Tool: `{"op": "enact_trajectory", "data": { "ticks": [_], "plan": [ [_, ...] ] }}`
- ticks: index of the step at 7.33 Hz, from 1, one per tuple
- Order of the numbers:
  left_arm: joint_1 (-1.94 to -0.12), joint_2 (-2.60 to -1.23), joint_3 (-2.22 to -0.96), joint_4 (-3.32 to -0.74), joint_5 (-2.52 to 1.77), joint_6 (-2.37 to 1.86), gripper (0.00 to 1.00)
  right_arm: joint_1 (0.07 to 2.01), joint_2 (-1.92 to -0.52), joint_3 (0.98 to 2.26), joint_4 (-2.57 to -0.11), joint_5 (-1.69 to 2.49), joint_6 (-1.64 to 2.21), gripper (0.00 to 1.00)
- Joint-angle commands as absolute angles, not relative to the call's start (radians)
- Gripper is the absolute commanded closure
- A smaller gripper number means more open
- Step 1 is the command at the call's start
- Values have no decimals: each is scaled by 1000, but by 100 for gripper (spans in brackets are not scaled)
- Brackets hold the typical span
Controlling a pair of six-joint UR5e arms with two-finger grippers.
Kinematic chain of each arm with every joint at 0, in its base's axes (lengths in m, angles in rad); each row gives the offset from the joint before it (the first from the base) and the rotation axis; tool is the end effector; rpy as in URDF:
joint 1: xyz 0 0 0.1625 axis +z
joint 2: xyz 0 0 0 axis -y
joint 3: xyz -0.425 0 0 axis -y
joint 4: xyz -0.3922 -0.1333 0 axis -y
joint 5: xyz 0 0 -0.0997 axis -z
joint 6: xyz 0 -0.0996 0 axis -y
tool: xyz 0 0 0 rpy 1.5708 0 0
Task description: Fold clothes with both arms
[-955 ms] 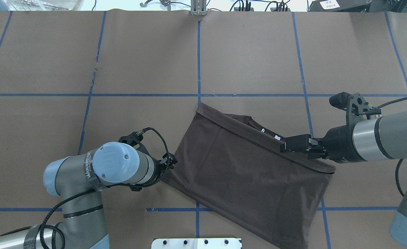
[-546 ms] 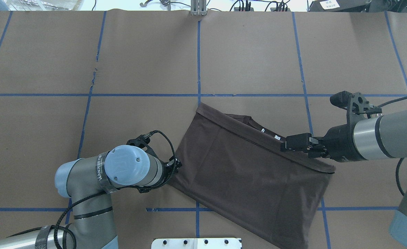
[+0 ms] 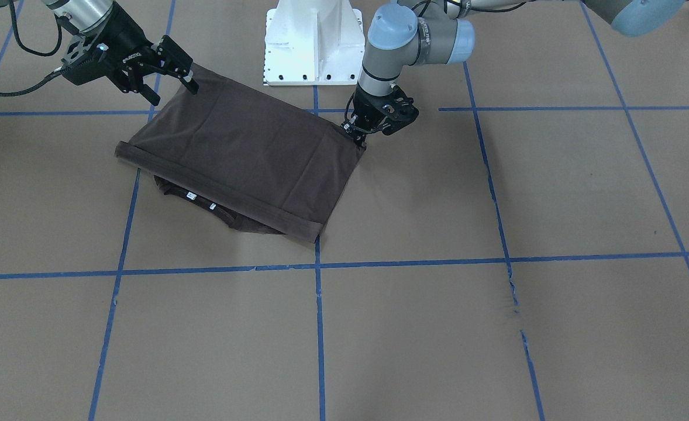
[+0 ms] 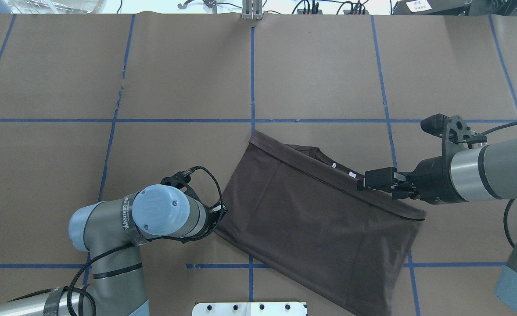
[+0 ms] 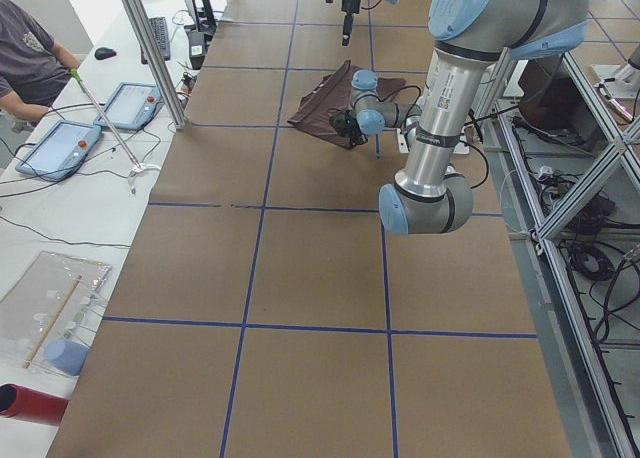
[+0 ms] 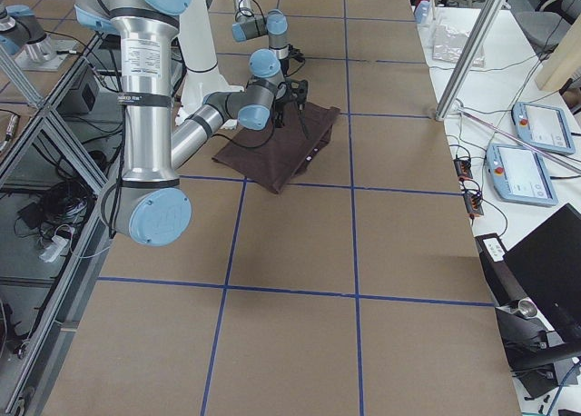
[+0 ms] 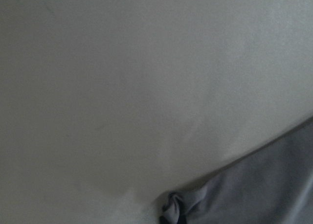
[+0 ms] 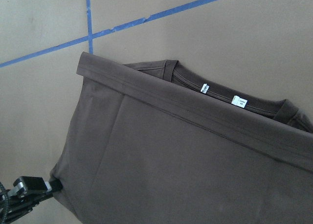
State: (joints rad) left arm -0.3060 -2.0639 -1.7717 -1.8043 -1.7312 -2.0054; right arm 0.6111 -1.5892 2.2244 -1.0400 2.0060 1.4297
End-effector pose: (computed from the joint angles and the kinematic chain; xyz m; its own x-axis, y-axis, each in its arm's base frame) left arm 0.5760 -0.3051 0.2652 0.4449 -0.5764 -0.6854 0.4000 0.8126 -0.4238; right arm -0.2999 -0.3216 0.2986 0.3479 0.0880 0.9334 -0.1555 0.9872 -0.0351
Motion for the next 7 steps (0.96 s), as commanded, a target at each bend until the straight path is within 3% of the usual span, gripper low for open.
{"op": "enact_trajectory", "data": {
  "ticks": [1,3,4,7],
  "plan": [
    [-339,-2063,-1779,-1804,-1733,-1999,100,614,-1591,2223,-1040,2005,1430,0],
    [-502,-2069,-1735,-1804,-1735,-1857,100,615,-1594,2218,-1040,2003,1430,0],
    [-584,-2094,-1650,-1825,-1732,-1773,100,617,-1594,2220,-1040,2005,1430,0],
    [-763,-2448,-1091,-2056,-1729,-1542,100,620,-1598,2218,-1040,1997,1430,0]
  ]
}}
